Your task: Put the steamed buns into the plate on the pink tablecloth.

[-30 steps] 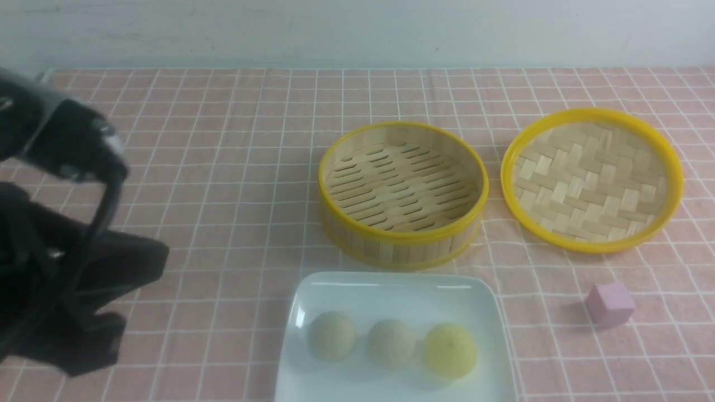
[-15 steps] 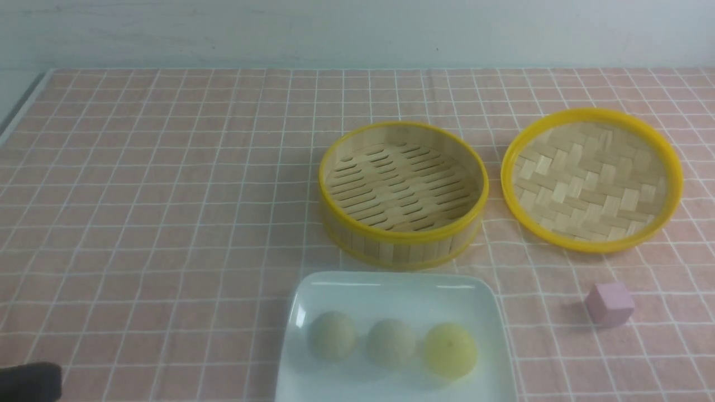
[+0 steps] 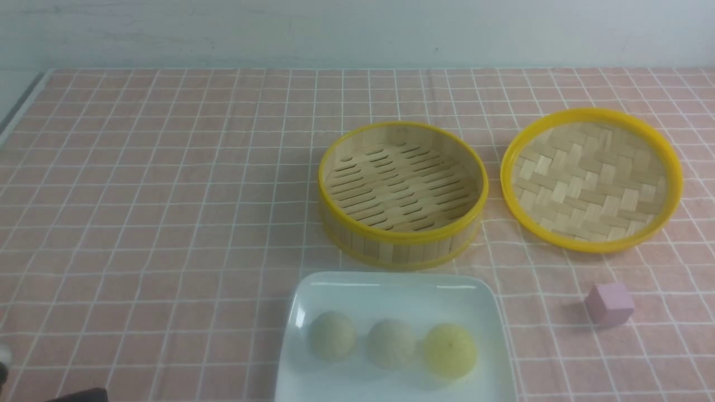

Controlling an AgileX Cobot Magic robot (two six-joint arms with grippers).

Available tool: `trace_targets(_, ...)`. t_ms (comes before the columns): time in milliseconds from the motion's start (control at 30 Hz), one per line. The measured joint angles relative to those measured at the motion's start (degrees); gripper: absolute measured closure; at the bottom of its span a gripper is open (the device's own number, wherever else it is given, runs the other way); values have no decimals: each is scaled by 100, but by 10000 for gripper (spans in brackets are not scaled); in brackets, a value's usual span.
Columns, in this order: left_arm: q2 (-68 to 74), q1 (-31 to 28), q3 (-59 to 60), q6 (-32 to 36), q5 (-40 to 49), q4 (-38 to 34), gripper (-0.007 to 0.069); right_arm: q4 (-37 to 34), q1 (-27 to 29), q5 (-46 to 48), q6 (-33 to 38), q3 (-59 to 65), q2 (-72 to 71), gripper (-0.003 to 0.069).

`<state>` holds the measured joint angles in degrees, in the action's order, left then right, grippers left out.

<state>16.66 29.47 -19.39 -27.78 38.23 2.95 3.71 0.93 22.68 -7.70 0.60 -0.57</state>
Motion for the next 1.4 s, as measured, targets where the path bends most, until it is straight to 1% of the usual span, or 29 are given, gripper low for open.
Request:
trace_targets(167,0,0,2,0,0,346,612,0,0,0,0,0,0,573)
trace_targets(400,0,0,2,0,-6,496,605,0,0,0,0,0,0,567)
trace_targets(533,0,-121,159,0,-489,539,601,0,0,0,0,0,0,562)
trace_targets(633,-6,-654,518,162,-1361,546,601,0,0,0,0,0,0,557)
trace_targets(700,-141,-1129,833,397,-1701,544,598,0,0,0,0,0,0,554)
trace_targets(767,-465,-1534,1104,684,-1767,544,594,0,0,0,0,0,0,552)
trace_targets(800,-504,-1573,1130,713,-1767,544,594,0,0,0,0,0,0,552)
trace_targets(867,-996,-2012,1407,1003,-1714,544,592,0,0,0,0,0,0,550)
trace_targets(933,-1439,-2453,1599,1110,-1629,544,591,0,0,-6,0,0,0,547)
trace_targets(967,-1502,-2531,1635,1124,-1628,544,590,0,0,-6,0,0,0,547)
trace_targets(1000,-1655,-2776,1756,1148,-1609,544,587,0,0,-6,0,0,0,545)
trace_targets(1067,-1716,-3025,1904,1160,-1586,544,585,0,0,-6,0,0,0,541)
trace_targets(1133,-1727,-3102,2004,1160,-1564,550,584,0,0,-6,0,0,0,539)
trace_targets(1400,-1727,-3032,2049,1160,-1566,539,575,0,0,-6,0,4,0,529)
